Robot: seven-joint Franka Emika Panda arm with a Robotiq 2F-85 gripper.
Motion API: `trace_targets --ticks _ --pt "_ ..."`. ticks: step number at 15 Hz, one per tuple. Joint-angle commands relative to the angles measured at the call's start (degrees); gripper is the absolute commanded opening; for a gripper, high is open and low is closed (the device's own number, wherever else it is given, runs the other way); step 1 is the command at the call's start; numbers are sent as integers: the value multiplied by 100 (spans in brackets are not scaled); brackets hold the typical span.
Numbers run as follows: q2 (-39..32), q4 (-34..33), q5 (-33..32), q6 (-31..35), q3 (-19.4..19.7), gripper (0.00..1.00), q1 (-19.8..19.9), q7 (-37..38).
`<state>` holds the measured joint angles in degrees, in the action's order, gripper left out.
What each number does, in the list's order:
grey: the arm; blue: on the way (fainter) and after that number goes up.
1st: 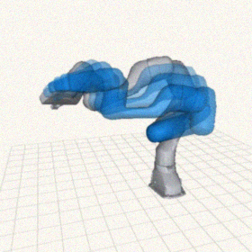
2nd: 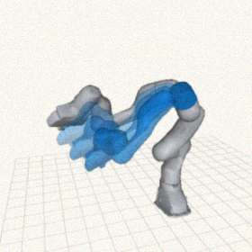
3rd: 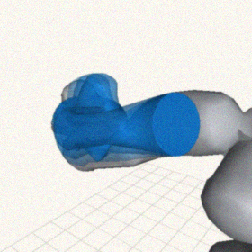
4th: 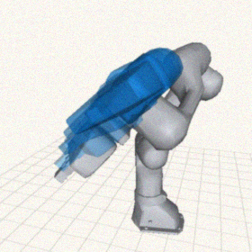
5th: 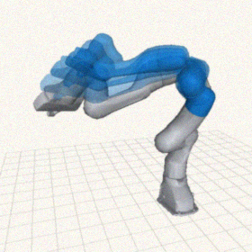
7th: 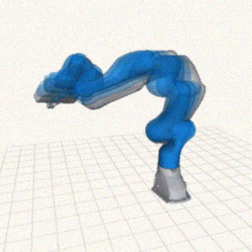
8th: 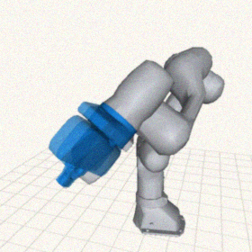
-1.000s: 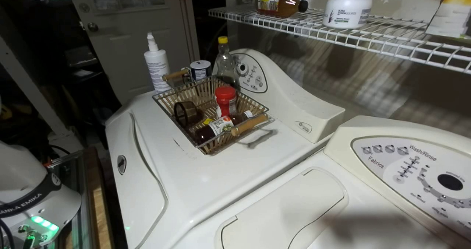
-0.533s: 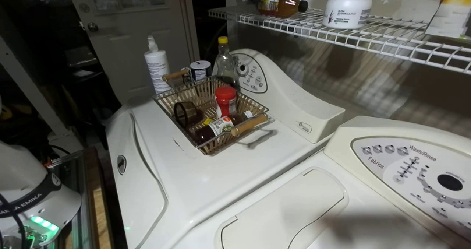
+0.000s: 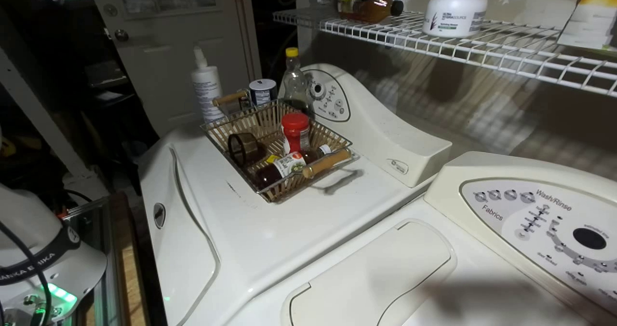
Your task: Put the glass bottle on the rack in an upright position
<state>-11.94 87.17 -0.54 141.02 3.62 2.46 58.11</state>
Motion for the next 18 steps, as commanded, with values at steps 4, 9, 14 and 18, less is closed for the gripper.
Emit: trace_targets --ticks 4,9,14,18 --pt "-607 -748 -352 -43 400 100 -206 885" --pt "-873 -1038 -364 -213 527 100 -254 1206" --pt "-1051 -1293 -352 -565 613 97 -261 1511" --pt "-1154 -1446 -347 -815 633 65 -261 1671"
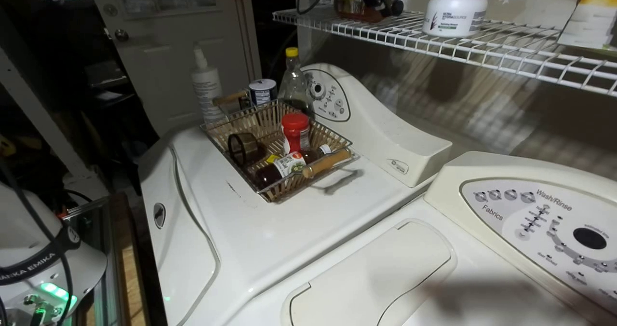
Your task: Put the glass bottle on the rack in an upright position
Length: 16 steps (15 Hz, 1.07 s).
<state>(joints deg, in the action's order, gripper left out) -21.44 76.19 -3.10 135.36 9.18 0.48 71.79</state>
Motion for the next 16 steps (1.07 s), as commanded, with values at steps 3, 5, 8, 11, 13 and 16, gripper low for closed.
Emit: trace_targets --ticks 3,5,8,11,13,16 --pt "-296 -451 -63 -336 65 41 -53 387" --pt "-349 -509 -67 -355 66 27 -53 452" --pt "-394 -584 -105 -344 84 12 -69 608" --pt "-369 -562 -210 -298 118 11 -117 715" --pt "-313 -501 -345 -150 139 11 -174 749" --pt "-216 -387 -710 177 198 11 -322 766"
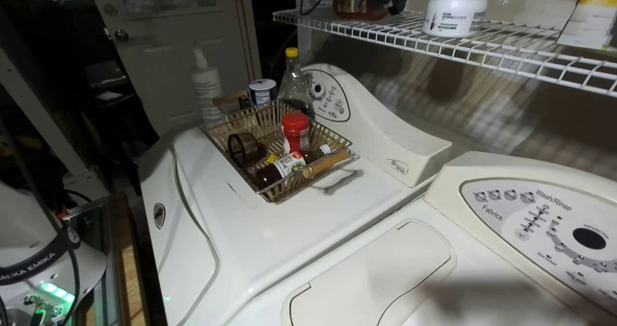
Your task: Put the glass bottle on the rack in an upright position
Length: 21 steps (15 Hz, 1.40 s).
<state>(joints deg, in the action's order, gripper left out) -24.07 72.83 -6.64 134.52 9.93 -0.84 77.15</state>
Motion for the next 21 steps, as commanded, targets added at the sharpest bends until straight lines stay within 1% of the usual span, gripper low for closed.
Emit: trace_targets --ticks 1,6,9,13,21 --pt "62 -28 -498 405 148 11 -235 235" --pt "125 75 -1144 1115 281 11 -457 235" --pt "169 137 -1663 1523 452 11 -640 268" --pt "156 180 -2454 2051 806 11 -919 534" --pt "122 238 -3744 2690 1494 11 -1410 1185"
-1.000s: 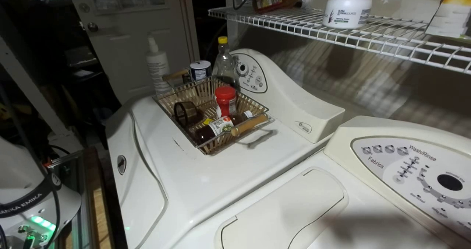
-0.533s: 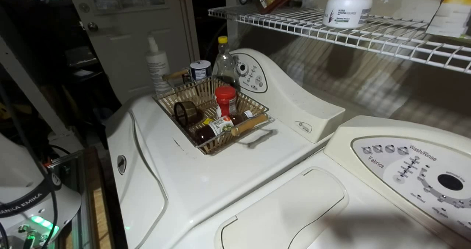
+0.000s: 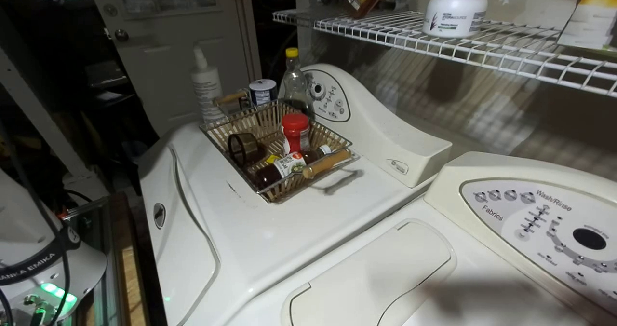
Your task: Put the glass bottle on the rack in an upright position
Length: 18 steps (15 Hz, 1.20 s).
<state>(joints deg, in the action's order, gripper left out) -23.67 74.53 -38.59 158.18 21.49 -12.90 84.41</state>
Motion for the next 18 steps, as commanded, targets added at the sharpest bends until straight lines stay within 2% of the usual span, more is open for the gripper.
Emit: trace_targets --ticks 1,11,15,18 --pt "80 87 -705 404 428 11 -265 556" --pt "262 519 -1697 1263 890 11 -706 739" --pt "367 728 -2235 1768 1254 11 -962 1037" --pt "440 816 -2817 2108 1684 11 -1272 1503"
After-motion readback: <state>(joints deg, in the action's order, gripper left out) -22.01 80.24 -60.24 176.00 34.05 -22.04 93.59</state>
